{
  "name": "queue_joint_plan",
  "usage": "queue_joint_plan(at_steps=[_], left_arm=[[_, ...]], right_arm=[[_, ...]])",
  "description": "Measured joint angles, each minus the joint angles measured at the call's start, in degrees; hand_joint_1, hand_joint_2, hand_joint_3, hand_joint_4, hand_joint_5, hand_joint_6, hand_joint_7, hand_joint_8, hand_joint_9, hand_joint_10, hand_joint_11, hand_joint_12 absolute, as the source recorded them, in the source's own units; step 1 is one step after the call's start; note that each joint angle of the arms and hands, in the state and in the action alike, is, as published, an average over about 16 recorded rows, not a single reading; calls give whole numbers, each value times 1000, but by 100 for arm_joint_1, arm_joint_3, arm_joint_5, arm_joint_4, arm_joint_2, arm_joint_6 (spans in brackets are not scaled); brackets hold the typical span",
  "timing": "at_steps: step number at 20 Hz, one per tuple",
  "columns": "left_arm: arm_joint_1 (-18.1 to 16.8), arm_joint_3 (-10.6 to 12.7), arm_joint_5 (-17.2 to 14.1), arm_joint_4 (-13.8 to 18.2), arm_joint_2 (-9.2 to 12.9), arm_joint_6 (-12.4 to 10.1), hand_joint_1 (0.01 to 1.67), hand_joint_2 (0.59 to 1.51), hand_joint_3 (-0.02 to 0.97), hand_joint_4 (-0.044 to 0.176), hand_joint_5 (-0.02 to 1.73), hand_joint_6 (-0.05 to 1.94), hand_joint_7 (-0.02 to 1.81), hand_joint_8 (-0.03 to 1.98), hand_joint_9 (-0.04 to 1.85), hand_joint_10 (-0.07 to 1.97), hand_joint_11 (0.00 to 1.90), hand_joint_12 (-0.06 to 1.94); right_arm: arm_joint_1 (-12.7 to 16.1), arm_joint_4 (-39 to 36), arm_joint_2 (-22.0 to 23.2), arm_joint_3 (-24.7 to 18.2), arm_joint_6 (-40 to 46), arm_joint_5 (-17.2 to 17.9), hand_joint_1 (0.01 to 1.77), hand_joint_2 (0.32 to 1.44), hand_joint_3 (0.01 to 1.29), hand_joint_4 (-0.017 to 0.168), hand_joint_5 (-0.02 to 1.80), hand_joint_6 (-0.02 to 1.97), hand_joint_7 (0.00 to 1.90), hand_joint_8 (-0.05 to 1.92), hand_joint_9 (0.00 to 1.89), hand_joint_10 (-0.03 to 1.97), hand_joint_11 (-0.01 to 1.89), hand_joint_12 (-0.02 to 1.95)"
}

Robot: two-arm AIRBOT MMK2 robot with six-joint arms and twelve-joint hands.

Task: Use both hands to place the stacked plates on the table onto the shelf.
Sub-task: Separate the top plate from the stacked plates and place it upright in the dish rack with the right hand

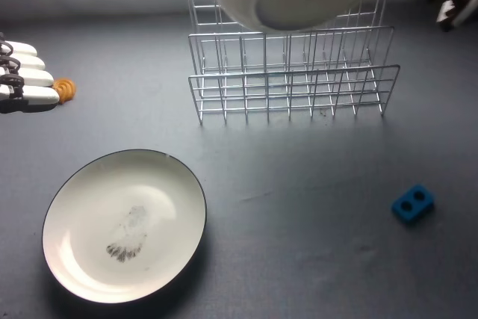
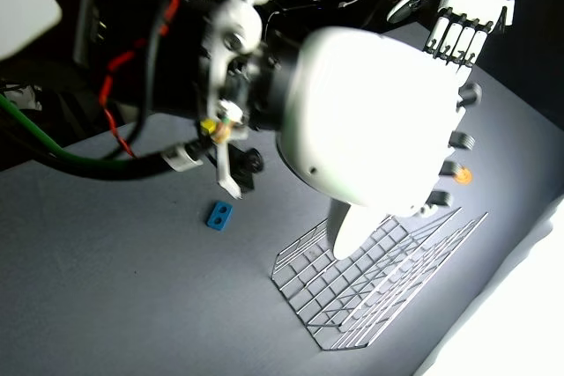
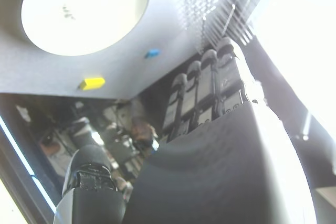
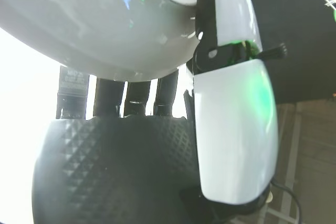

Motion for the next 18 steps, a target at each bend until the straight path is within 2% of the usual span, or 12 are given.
queue_joint_plan(at_steps=[18], left_arm=[[-9, -71, 8, 137, -7, 5, 13, 1084, 21, -1, 20, 11, 21, 2, 17, -18, 16, 0]], right_arm=[[-514, 556, -764, 1146, -141, 85, 1232, 973, 14, 9, 1037, 802, 1170, 716, 1399, 0, 960, 990]])
